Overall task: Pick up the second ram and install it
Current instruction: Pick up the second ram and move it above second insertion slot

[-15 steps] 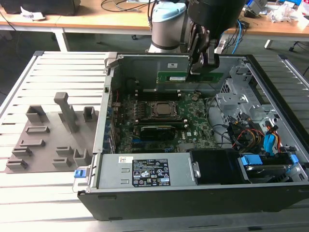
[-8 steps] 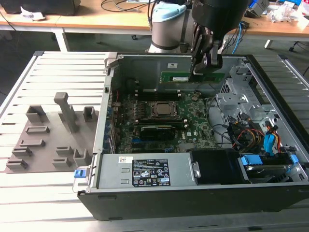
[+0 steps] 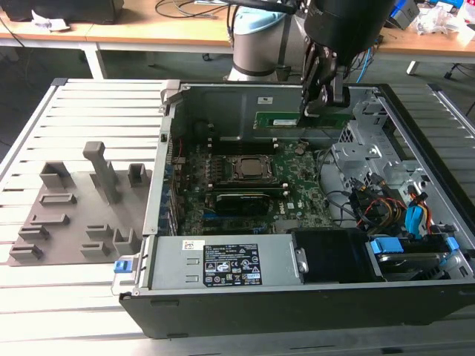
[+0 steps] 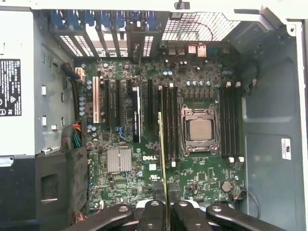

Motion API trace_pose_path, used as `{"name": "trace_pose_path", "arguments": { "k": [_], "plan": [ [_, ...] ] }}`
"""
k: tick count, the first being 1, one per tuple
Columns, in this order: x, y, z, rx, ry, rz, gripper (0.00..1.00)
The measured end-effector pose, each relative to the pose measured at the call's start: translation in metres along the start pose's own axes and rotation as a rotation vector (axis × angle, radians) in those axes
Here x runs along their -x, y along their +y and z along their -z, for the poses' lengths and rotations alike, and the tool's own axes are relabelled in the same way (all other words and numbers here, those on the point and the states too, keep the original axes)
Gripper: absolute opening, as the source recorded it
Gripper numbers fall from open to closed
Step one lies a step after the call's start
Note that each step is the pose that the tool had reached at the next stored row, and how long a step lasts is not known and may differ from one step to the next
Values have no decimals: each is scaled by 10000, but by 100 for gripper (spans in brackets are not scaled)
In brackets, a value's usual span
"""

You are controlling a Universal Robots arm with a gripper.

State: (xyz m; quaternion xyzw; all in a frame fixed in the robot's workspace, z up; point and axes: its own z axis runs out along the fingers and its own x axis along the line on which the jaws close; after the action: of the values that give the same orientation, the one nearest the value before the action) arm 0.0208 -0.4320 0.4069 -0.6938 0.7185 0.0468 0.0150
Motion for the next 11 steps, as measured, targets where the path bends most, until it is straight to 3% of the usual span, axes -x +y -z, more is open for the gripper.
{"name": "trace_pose_path", "arguments": {
  "k": [11],
  "plan": [
    [27,-95,-70,19,1,-2,14]
  ]
}}
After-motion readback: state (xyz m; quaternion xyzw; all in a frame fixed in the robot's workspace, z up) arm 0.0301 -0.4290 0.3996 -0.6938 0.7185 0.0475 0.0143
